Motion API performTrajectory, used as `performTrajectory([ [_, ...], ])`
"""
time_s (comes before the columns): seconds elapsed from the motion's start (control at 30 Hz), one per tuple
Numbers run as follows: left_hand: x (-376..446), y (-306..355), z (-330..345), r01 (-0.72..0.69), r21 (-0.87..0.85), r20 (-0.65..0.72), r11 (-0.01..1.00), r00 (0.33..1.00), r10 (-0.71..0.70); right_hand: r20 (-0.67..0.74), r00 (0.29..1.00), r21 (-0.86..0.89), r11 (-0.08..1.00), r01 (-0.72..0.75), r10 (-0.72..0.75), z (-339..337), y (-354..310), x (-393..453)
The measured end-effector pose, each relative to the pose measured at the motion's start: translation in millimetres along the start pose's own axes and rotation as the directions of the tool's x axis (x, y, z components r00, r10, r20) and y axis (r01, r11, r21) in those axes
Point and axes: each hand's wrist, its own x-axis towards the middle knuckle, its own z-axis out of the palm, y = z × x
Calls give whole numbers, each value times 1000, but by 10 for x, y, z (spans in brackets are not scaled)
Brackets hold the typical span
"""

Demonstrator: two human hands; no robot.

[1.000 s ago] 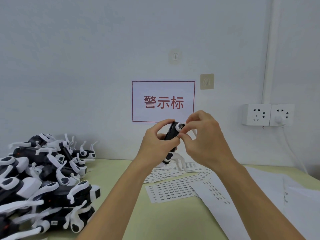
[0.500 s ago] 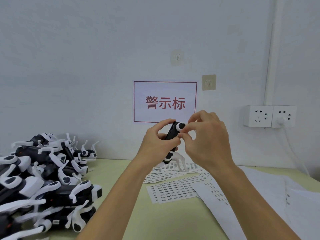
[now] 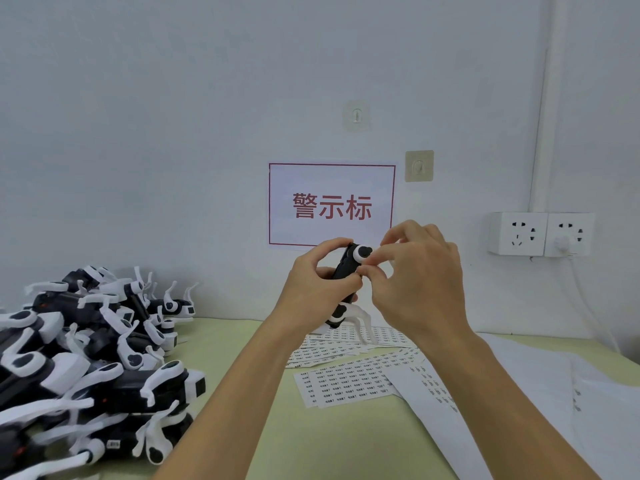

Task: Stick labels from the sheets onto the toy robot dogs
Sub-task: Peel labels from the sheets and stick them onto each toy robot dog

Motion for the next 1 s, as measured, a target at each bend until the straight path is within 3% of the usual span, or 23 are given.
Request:
performTrajectory([
  [0.47, 0, 2, -45, 14, -49, 28, 999, 1000, -12, -36, 998, -19, 999, -49, 48, 8, -29, -15],
  [0.7, 35, -13, -78, 49, -169, 47, 984, 998, -42, -2, 996, 319, 944, -87, 93, -6, 61, 36],
  [0.87, 29, 4, -78, 58, -234, 80, 971, 996, -40, 132, 979, 520, 829, -204, 158, 36, 68, 35],
  [1.0, 26, 11, -25, 14, -191, 81, 982, 997, 1, 202, 975, 570, 798, -197, 96, 46, 52, 21],
])
